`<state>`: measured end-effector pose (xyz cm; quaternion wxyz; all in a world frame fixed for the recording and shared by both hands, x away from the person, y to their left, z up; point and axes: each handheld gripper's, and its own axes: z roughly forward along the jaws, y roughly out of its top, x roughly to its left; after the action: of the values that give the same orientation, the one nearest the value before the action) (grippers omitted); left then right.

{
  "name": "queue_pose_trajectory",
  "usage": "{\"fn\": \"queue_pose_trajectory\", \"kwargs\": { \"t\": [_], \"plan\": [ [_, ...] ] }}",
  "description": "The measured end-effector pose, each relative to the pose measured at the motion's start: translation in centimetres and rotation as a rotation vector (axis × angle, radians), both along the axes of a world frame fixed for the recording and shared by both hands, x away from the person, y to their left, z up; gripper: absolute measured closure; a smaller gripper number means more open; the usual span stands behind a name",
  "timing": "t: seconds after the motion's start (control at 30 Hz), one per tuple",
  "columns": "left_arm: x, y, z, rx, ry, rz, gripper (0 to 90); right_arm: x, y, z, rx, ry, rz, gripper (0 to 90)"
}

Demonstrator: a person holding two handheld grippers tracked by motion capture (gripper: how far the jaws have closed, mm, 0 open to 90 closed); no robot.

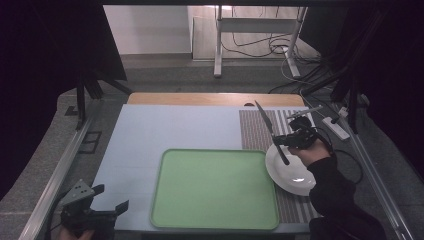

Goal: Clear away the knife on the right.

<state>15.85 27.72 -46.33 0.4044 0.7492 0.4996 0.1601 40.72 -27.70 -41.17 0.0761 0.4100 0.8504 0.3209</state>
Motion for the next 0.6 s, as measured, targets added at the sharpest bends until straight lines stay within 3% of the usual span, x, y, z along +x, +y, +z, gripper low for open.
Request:
{"fn": "queue_pose_trajectory", "kwargs": {
  "t": [0.3, 0.6],
  "plan": [
    [0.0, 0.0, 0.0, 0.000, 0.002, 0.001, 0.0, -3.0, 3.0, -0.4, -0.003, 0.020, 0.098, 81.1],
    [0.0, 0.0, 0.0, 0.000, 0.004, 0.002, 0.0, -6.1, 6.0, -1.8, -0.028, 0.073, 0.185, 81.1]
  ]
}}
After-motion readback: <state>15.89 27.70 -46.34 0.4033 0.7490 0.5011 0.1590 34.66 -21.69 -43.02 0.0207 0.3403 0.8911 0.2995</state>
